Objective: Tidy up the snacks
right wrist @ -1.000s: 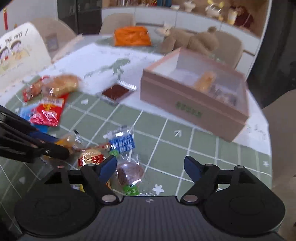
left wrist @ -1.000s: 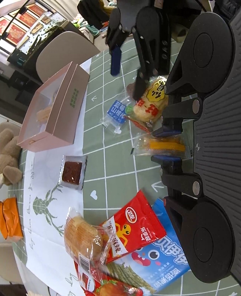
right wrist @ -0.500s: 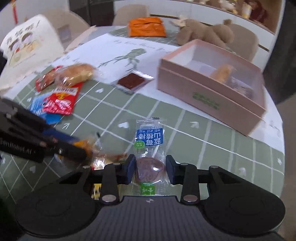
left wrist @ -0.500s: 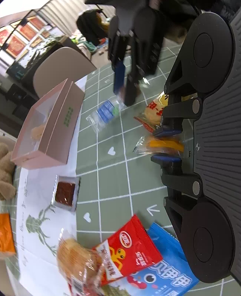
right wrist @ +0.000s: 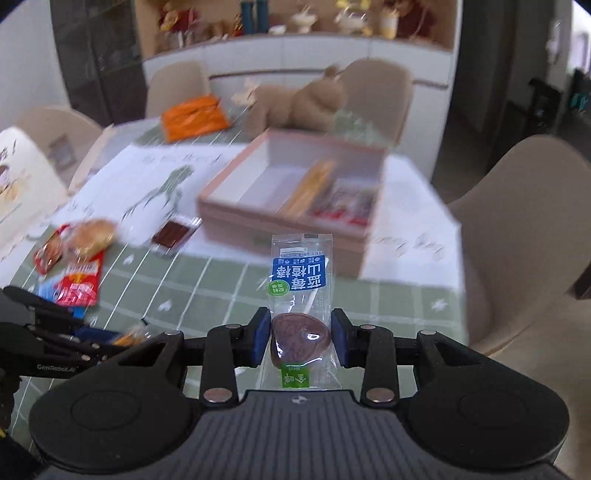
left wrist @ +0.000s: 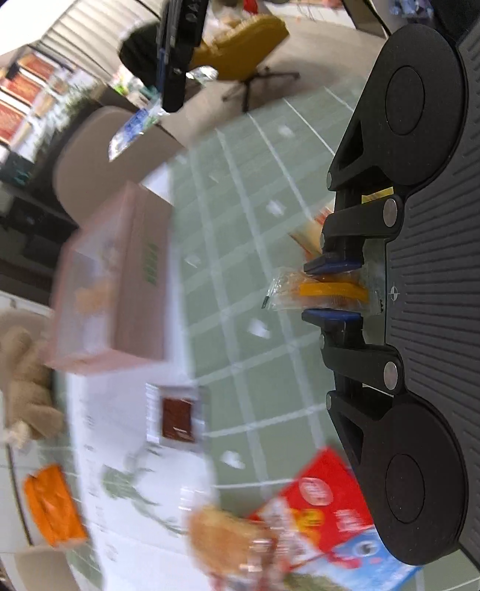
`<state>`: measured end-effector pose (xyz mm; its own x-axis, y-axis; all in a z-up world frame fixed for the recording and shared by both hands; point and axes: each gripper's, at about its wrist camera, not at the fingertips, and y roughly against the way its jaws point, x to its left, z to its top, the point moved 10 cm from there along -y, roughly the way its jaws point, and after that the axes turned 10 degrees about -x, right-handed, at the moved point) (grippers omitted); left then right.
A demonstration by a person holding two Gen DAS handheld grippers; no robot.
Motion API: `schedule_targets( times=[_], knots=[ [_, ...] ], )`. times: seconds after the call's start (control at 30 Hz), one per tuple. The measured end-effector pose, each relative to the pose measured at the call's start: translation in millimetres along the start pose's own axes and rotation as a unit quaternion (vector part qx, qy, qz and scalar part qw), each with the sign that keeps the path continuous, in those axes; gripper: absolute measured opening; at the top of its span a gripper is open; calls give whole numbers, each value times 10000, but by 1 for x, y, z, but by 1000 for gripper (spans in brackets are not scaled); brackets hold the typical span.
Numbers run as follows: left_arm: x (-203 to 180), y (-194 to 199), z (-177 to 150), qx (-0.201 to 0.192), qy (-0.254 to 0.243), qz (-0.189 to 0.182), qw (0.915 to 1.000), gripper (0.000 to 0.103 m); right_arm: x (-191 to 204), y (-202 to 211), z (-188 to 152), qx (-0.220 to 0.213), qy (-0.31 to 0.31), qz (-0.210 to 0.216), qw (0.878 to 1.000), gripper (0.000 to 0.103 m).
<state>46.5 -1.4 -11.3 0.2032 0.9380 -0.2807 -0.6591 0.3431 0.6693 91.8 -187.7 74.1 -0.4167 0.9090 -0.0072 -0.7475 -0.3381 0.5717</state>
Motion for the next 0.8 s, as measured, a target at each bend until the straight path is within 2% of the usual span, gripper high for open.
schedule_targets(
  times=[0.1,0.2,0.3,0.37,0.4,0.43,0.5,0.57,0.63,0.73,0.8],
  knots=[
    [-11,22,52,-541,74,-400,9977,24,-18,20,23,-326,-4,-173,9993,35],
    [-21,35,115,-1112,85,-810,9905,24,-31,31,50,-663,-117,-228,9975,35],
    [-19,19,189,-1636,460,-1040,9799,26,-32,21,83,-949,-274,-112,9950,35],
    [-8,-12,225,-1564,910,-1090,9774,28,-29,-4,115,-1218,-528,8,9911,38],
    [3,-29,235,-1451,1115,-922,9788,29,-29,-19,125,-1259,-672,98,9897,47],
    [11,-37,238,-1379,1166,-730,9808,29,-29,-39,132,-1089,-781,164,9908,63],
    [24,-38,231,-1295,987,-469,9855,29,-27,-68,132,-741,-735,155,9944,64],
    [42,-30,207,-1182,784,-247,9896,29,-24,-72,120,-651,-381,107,9971,64],
    [72,-20,182,-1047,720,177,9917,29,-17,-70,100,-527,-110,220,9983,64],
    [128,6,142,-956,809,1029,9868,29,-4,-75,56,-64,233,341,9991,64],
    [170,32,118,-1073,1131,1514,9761,29,10,-76,30,170,380,417,9983,64]
  ],
)
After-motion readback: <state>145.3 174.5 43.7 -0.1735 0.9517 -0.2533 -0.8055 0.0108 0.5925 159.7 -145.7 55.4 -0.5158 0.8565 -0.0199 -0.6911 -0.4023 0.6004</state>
